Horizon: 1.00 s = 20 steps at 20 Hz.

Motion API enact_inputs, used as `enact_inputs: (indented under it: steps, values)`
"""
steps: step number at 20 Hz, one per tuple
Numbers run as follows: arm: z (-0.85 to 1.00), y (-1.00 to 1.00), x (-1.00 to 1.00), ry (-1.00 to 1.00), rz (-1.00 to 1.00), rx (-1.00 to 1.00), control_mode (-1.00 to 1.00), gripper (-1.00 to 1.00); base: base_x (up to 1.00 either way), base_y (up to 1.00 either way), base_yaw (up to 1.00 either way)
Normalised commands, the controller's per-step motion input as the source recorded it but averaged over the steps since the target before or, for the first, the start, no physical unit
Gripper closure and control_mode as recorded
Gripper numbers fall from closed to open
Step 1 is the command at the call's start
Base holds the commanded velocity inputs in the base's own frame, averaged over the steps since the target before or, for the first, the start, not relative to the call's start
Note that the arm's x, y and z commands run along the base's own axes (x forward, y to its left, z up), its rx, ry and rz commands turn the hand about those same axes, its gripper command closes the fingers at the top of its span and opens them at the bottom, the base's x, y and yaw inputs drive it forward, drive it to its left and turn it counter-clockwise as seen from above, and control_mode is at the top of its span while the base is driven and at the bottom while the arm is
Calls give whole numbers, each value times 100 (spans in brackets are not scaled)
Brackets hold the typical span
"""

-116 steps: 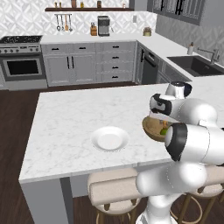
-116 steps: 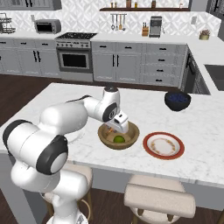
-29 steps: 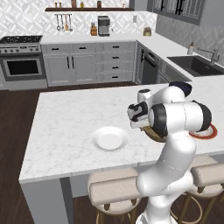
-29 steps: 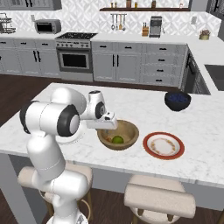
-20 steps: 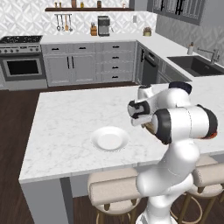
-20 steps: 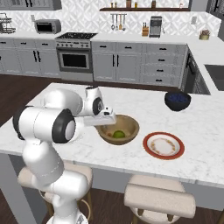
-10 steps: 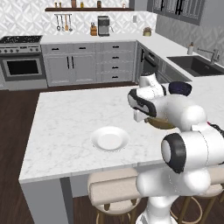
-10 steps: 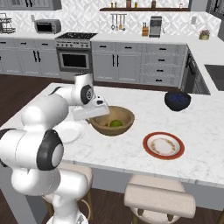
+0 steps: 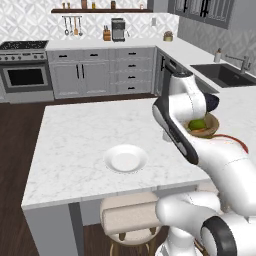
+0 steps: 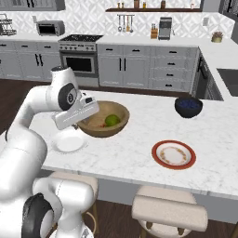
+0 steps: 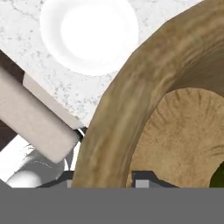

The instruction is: Pick the chicken drumstick and lime from their plates and place them in the bowl. Then put the bowl in the fridge.

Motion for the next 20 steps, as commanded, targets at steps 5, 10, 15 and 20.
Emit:
enact_inputs:
  steps: [5, 10, 15, 20]
  values:
    - [65, 43, -91, 0, 50, 1, -100, 100, 0, 0, 0]
    - [-1, 5, -84, -1, 54, -2, -100, 100, 0, 0, 0]
    - [-4, -6, -55, -1, 52, -4, -100, 100, 0, 0, 0]
    - [-28, -16, -4, 0, 23, -11, -100, 100, 0, 0, 0]
